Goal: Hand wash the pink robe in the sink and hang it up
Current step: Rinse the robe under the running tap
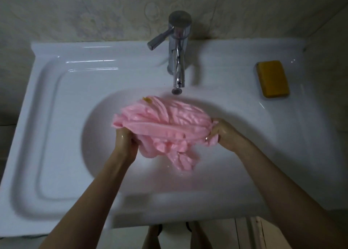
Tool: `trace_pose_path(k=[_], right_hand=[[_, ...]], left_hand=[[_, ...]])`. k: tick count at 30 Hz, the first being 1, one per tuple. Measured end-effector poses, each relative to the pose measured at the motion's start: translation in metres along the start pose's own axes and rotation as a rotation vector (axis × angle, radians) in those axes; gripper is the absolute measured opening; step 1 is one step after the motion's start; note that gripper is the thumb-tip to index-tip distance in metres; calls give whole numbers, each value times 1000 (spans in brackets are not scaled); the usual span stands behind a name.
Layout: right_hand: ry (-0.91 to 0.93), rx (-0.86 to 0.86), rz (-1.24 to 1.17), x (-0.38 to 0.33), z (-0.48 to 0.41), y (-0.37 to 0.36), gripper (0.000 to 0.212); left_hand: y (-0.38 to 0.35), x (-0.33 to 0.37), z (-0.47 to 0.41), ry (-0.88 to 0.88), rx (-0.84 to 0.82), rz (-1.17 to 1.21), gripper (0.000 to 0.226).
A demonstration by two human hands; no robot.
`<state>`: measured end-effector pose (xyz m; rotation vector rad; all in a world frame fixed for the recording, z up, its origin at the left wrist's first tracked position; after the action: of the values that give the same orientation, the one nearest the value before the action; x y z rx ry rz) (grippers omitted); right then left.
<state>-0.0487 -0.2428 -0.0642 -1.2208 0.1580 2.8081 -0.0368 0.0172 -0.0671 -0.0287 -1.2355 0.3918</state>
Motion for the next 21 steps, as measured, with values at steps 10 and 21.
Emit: trace_pose_path(k=[10, 21], right_hand=[[198, 632, 308, 49, -16, 8, 43], [620, 65, 1134, 59, -57, -54, 74]], left_hand=[[31, -20, -9, -189, -531, -1752, 78], [-14, -93, -20, -300, -678, -1670, 134]])
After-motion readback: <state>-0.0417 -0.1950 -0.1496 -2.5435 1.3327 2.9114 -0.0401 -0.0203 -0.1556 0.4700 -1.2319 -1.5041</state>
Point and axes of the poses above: each hand's wrist, its own z-axis away from the middle knuckle, its own y-axis out of the back of the hand, x = y × z, the point moved 2 cm from there along -z, towards the middle knuckle, and after that the axes turned 12 degrees about x, right-handed, at the moved point
